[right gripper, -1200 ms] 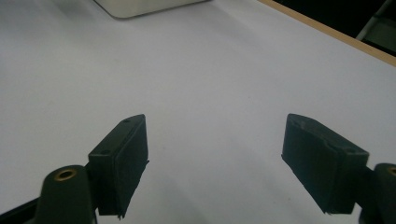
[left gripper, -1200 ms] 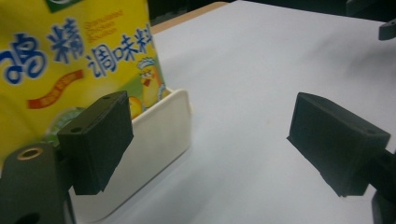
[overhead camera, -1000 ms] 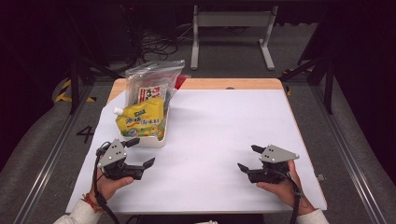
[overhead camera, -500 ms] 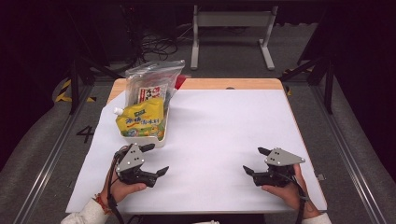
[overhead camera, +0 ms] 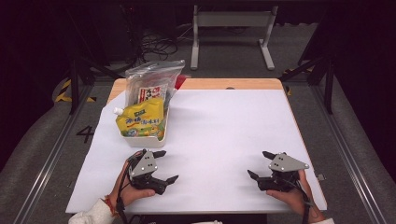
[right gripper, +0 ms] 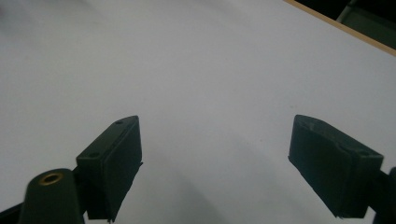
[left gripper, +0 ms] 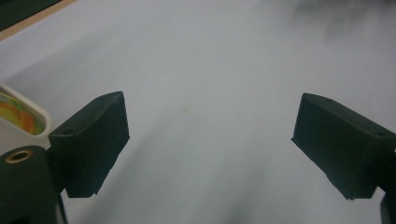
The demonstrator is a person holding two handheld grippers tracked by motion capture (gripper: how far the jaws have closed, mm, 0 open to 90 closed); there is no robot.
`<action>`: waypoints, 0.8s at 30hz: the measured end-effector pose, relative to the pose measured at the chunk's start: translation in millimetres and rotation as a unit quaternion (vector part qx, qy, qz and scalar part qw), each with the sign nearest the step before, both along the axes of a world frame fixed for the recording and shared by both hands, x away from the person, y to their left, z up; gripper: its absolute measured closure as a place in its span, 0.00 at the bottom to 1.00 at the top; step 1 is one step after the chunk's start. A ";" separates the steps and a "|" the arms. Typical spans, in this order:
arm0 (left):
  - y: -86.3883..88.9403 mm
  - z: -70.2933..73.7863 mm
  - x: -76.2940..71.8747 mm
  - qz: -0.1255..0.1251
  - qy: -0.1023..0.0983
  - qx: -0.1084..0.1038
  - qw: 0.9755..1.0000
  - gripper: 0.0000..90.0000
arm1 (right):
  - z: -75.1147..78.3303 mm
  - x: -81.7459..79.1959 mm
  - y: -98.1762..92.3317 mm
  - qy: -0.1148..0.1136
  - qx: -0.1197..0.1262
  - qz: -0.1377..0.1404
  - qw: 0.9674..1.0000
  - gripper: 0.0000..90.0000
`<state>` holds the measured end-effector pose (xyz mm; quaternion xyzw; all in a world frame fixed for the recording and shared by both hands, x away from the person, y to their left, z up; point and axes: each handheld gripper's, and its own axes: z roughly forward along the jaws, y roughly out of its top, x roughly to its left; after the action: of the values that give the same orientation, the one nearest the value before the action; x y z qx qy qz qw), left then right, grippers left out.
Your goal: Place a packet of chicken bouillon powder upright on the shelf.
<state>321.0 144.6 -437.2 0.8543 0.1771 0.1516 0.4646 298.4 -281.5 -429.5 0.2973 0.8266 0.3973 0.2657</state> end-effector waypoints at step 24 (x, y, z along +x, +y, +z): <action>-8.2 -7.6 -3.1 -0.012 -0.019 0.004 1.000 0.09 | -3.8 -7.4 -6.1 -0.027 0.007 -0.018 0.999 0.15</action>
<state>317.8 136.4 -444.9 0.8554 0.1572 0.1628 0.4659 291.1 -287.7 -433.3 0.3029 0.8111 0.4059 0.2925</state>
